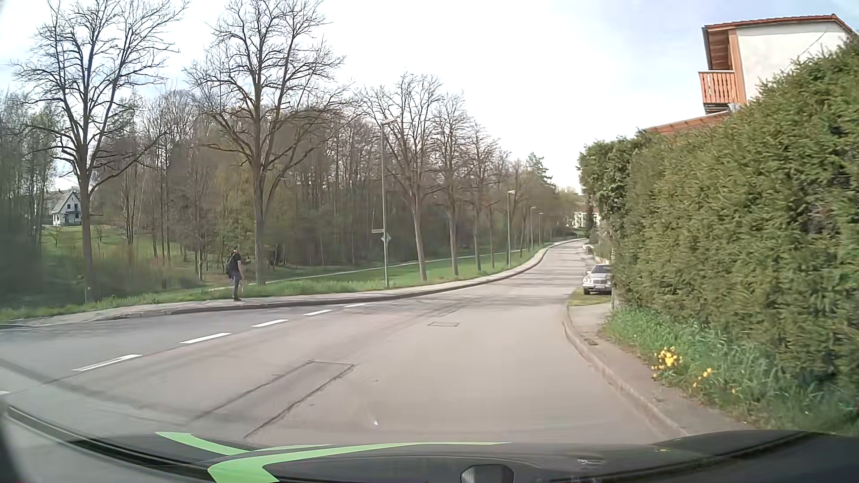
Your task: Follow the waypoints while adhering to traffic rules and regulations
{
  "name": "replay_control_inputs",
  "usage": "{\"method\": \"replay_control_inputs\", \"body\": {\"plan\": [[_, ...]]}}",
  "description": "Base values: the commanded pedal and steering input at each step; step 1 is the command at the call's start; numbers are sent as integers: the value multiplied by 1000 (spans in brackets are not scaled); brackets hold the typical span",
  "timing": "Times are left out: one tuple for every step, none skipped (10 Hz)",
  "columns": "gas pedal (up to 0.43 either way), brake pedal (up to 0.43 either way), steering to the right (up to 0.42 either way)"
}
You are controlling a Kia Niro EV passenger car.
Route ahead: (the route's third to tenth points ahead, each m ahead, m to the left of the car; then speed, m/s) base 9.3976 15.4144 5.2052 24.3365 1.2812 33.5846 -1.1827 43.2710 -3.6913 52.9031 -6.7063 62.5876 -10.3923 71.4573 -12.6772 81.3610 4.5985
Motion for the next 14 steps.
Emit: {"method": "replay_control_inputs", "body": {"plan": [[0,244,0],[0,244,-12],[0,226,-37],[0,213,-69],[0,213,-99],[0,213,-143],[0,207,-200],[0,171,-243],[0,0,-302],[0,0,-346],[0,0,-390],[8,0,-422],[79,0,-446],[87,0,-476]]}}
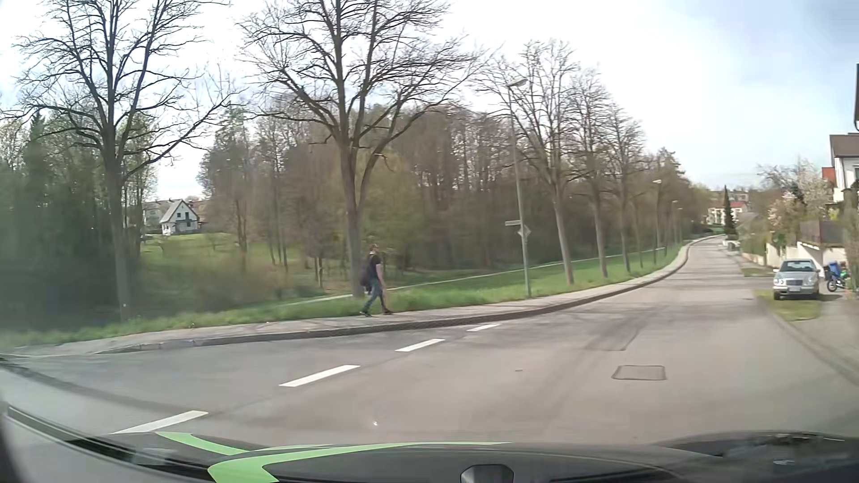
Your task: Follow the waypoints while adhering to traffic rules and regulations
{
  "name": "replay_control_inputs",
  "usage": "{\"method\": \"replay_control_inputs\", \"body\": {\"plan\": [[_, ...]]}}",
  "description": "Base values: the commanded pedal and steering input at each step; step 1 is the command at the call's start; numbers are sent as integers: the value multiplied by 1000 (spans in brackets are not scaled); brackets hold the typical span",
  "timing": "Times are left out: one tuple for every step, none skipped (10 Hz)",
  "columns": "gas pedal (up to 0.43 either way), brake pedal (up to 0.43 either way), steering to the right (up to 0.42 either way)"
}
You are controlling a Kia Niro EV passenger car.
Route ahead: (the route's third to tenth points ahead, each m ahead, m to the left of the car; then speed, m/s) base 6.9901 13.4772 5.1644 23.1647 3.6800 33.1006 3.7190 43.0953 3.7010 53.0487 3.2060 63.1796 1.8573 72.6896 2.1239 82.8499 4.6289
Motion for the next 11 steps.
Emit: {"method": "replay_control_inputs", "body": {"plan": [[110,0,-492],[157,0,-502],[169,0,-507],[169,0,-518],[157,0,-523],[157,0,-523],[150,0,-523],[150,0,-523],[138,0,-523],[138,0,-522],[130,0,-518]]}}
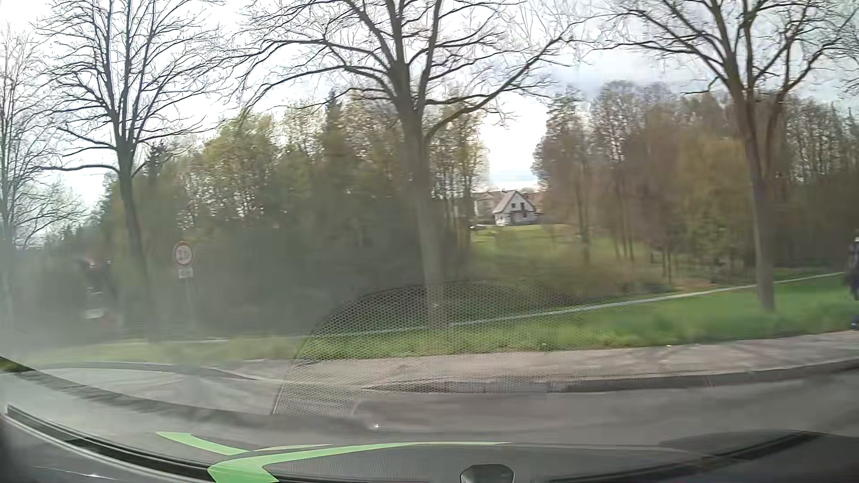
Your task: Follow the waypoints while adhering to traffic rules and regulations
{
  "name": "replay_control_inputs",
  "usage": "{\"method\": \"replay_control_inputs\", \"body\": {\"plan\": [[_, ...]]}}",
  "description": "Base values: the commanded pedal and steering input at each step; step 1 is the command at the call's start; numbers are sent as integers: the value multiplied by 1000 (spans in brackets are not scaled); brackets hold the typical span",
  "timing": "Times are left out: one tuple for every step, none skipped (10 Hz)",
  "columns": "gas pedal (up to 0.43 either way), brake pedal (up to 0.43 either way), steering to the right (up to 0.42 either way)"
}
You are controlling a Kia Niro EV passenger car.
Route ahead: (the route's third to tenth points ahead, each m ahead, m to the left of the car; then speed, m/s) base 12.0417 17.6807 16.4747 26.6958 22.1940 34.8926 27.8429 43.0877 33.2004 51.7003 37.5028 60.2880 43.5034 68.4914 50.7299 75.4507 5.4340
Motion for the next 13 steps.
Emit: {"method": "replay_control_inputs", "body": {"plan": [[130,0,-509],[130,0,-499],[130,0,-490],[130,0,-485],[138,0,-472],[138,0,-446],[150,0,-423],[150,0,-410],[150,0,-389],[150,0,-373],[150,0,-356],[138,0,-339],[138,0,-321]]}}
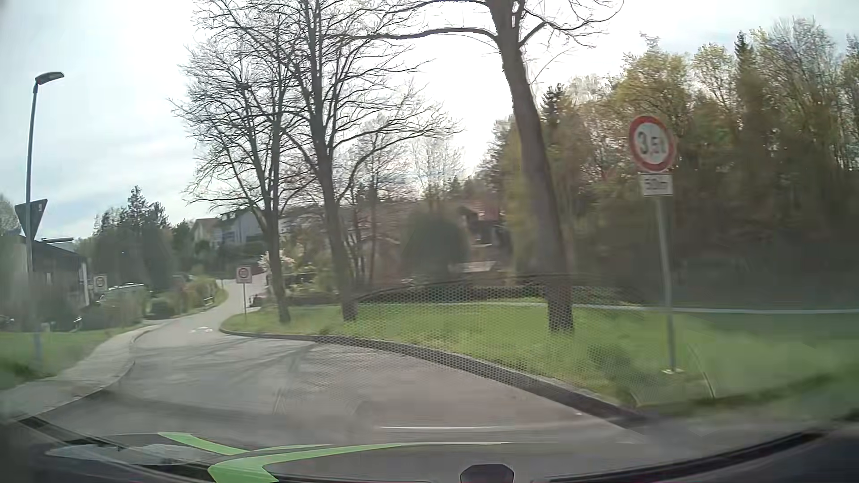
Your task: Follow the waypoints while adhering to traffic rules and regulations
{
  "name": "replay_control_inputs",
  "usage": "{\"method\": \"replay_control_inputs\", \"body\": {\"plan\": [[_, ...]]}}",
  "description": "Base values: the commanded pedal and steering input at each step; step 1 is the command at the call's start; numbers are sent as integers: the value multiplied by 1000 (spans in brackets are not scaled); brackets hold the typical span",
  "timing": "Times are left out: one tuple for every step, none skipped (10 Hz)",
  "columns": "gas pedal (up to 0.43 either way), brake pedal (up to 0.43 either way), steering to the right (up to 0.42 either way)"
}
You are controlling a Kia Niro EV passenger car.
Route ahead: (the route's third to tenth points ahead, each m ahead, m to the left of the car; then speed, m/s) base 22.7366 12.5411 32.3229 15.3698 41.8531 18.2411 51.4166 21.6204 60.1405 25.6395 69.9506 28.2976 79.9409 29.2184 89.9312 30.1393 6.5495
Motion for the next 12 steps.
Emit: {"method": "replay_control_inputs", "body": {"plan": [[138,0,-298],[138,0,-273],[138,0,-245],[138,0,-227],[138,0,-205],[138,0,-186],[138,0,-168],[138,0,-152],[138,0,-140],[138,0,-138],[118,0,-138],[79,0,-135]]}}
